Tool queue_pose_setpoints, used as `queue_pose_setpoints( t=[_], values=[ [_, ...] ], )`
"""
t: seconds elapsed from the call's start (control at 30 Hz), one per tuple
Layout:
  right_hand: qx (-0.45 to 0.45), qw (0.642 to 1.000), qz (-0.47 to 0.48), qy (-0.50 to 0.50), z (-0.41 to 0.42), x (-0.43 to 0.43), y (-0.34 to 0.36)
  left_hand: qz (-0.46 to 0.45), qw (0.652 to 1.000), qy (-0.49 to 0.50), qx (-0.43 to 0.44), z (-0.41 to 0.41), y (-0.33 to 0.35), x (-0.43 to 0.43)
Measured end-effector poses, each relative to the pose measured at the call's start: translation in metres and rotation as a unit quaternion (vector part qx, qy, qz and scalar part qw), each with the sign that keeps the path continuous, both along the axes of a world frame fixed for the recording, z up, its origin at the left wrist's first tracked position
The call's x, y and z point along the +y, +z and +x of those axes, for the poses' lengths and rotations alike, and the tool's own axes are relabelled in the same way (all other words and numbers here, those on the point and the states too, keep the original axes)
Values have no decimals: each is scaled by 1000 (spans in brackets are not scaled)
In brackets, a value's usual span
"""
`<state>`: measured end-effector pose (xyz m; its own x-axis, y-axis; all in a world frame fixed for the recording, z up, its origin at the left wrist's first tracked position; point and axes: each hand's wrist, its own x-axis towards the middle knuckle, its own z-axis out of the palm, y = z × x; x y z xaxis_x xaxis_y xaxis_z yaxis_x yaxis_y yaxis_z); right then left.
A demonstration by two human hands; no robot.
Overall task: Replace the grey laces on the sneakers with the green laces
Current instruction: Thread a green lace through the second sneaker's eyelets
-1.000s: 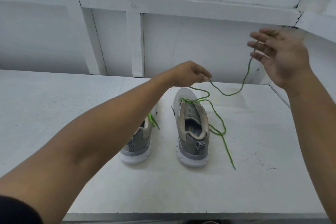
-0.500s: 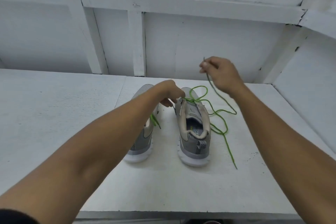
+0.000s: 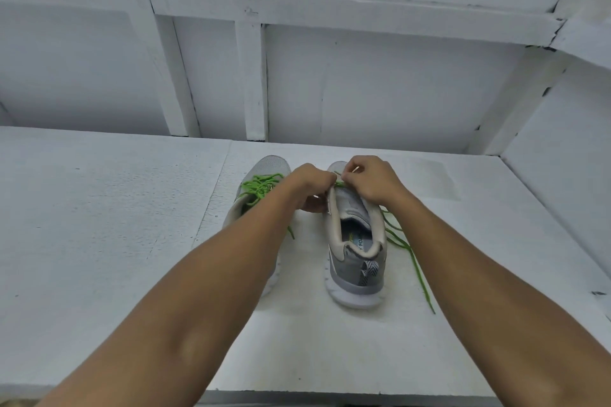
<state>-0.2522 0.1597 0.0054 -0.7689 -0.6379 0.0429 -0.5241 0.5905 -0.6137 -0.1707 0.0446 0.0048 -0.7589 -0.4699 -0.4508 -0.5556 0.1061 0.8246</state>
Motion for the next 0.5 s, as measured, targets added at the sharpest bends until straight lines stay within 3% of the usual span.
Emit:
queue_pose_setpoints(
  t=[0.3,0.5],
  values=[
    [-17,999,-30,-5,1,-1,-6,3,999,25,27,2,-1,0],
    [-33,998,23,42,-2,-2,-1,28,999,26,14,3,-3,-4]
  ],
)
